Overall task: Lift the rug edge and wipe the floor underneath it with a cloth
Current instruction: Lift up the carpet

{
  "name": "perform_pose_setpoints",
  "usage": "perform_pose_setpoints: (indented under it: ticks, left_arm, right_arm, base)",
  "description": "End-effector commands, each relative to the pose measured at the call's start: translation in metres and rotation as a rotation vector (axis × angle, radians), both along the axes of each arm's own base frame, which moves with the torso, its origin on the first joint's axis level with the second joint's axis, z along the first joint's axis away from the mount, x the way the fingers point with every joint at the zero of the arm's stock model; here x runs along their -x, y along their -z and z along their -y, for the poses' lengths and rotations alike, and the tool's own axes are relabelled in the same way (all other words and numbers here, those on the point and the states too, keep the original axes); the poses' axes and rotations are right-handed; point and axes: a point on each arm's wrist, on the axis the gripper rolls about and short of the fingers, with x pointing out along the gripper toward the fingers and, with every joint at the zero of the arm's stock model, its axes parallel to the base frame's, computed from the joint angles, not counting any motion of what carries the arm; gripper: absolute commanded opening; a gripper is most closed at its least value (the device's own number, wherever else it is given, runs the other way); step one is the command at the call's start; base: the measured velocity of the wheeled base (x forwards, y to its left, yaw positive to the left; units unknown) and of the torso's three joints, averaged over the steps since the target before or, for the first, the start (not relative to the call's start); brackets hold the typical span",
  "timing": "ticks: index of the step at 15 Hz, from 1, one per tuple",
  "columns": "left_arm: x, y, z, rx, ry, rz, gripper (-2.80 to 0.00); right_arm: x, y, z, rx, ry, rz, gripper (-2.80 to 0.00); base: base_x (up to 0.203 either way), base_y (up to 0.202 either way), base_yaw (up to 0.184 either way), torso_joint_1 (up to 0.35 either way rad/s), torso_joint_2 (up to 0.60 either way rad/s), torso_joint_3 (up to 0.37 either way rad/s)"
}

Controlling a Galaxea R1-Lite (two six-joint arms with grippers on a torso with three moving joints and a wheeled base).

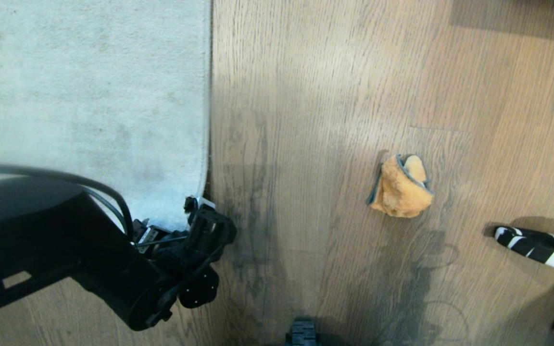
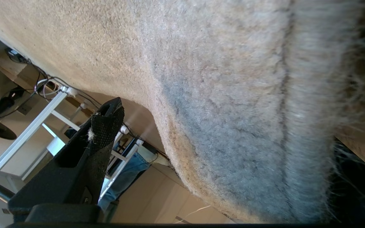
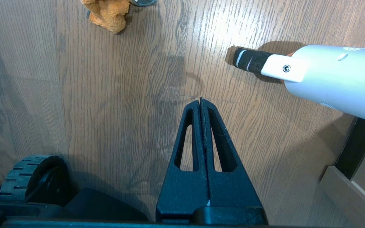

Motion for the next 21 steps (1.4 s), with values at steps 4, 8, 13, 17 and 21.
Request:
perform_pose_setpoints:
  ticks: [4,8,13,17,21]
  left_arm:
    - [0.002,0.005,0.006,-0.013,0.017,-0.004,-2.8]
    - [0.004,0.01,0.01,-0.019,0.031,-0.013,-2.8]
    - [0.009,0.001,0.006,-0.004,0.03,0.006,-2.8]
    - [0.02,-0.018,-0.001,0.025,0.033,0.046,-2.8]
    - [0.03,-0.05,-0.008,0.083,0.035,0.13,-2.8]
  right_arm:
    - [0.0,0.0,0.0,0.0,-0.001,0.001,-2.8]
    - [0.0,0.0,0.0,0.0,-0.001,0.001,-2.8]
    - [0.0,0.0,0.0,0.0,-0.001,0.001,-2.8]
    - [0.0,0.0,0.0,0.0,-0.001,0.001,-2.8]
    - [0.0,0.0,0.0,0.0,-0.001,0.001,-2.8]
  base:
    - [0.0,0.0,0.0,0.0,0.0,0.0]
    - [0.0,0.0,0.0,0.0,0.0,0.0]
    - [0.0,0.0,0.0,0.0,0.0,0.0]
    - [0.0,0.0,0.0,0.0,0.0,0.0]
    - [0.0,0.0,0.0,0.0,0.0,0.0]
